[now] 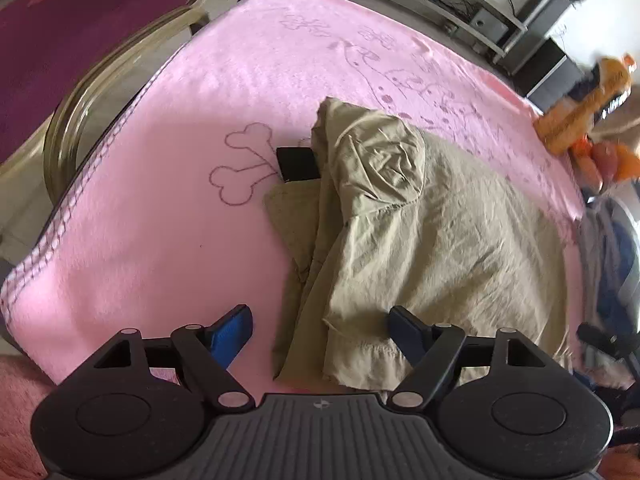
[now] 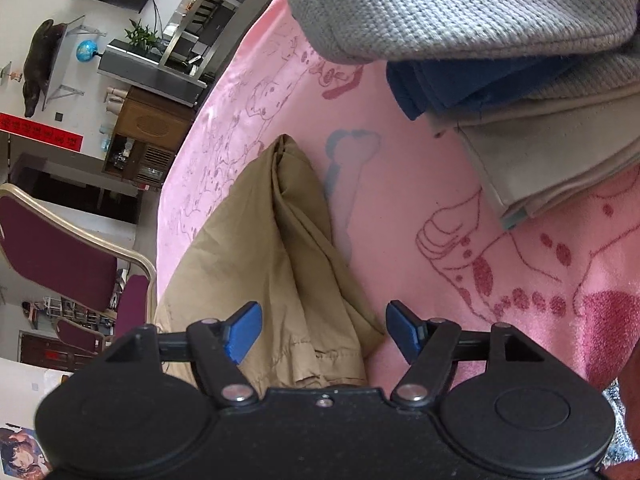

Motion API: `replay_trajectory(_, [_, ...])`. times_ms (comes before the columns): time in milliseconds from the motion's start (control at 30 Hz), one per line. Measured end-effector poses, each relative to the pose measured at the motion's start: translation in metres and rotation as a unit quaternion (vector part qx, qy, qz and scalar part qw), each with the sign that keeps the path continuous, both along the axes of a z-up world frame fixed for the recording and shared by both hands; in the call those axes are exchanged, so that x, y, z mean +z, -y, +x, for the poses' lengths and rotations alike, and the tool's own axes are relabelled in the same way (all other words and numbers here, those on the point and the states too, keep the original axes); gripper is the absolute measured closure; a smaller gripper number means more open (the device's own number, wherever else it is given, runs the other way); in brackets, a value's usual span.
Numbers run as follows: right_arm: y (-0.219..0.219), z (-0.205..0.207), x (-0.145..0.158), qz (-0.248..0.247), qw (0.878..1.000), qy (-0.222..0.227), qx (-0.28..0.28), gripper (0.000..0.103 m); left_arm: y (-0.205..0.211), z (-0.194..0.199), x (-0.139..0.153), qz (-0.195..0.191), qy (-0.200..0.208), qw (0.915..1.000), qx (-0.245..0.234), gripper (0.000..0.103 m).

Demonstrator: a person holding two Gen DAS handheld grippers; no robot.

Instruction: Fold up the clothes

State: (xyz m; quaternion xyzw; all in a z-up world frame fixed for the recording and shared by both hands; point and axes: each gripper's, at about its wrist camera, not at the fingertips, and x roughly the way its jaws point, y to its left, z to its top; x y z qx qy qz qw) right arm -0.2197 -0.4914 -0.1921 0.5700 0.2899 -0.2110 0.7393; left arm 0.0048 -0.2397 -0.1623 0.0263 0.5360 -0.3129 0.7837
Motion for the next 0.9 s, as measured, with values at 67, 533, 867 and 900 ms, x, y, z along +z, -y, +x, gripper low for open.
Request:
replay_trajectory(67, [0.0, 0.0, 0.001, -0.002, 1.0, -0.001, 0.002, 0.035, 0.002, -0.002, 0.0, 0.007, 0.006, 0.9999, -0.005, 0.023])
replay_trajectory(533, [0.002, -0.003, -0.004, 0.019, 1.0, 0.015, -0.007, 0.041, -0.006, 0.01, -0.001, -0.052, -0.051, 0.9971, 0.02, 0.048])
replay_trajectory(867, [-0.021, 0.025, 0.003, -0.057, 0.998, -0.023, 0.033, 0.077, 0.01, -0.007, 0.005, -0.004, 0.008, 0.9999, -0.014, 0.06])
replay_trajectory(900, [-0.028, 0.033, 0.009, -0.091, 0.994, -0.047, 0.044, 0.08, 0.011, -0.009, 0.006, 0.001, 0.016, 0.9997, -0.019, 0.061])
